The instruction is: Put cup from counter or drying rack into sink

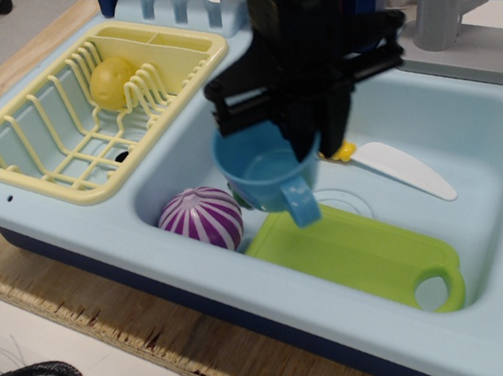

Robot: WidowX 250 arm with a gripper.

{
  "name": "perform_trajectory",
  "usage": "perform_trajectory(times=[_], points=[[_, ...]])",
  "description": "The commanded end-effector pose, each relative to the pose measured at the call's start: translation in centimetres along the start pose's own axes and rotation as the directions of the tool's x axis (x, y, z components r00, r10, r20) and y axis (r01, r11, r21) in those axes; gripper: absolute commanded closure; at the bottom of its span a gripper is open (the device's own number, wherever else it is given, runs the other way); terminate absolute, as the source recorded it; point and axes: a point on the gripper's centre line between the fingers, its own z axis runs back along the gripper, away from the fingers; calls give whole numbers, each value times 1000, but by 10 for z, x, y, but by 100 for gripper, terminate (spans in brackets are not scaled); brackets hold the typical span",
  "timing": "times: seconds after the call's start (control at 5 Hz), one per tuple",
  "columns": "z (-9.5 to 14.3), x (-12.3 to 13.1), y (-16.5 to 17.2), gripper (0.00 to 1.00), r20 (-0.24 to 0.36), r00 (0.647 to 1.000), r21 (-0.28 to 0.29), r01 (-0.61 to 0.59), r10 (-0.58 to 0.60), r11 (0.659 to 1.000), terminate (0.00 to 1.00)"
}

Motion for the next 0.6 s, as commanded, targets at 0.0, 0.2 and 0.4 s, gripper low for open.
perform_trajectory(times=[0.0,0.2,0.4], points=[[-7,-8,-17,0,-67,996,-12,64,-65,998,0],[-7,-8,-17,0,-67,996,-12,64,-65,998,0],[-7,-8,-17,0,-67,996,-12,64,-65,998,100]])
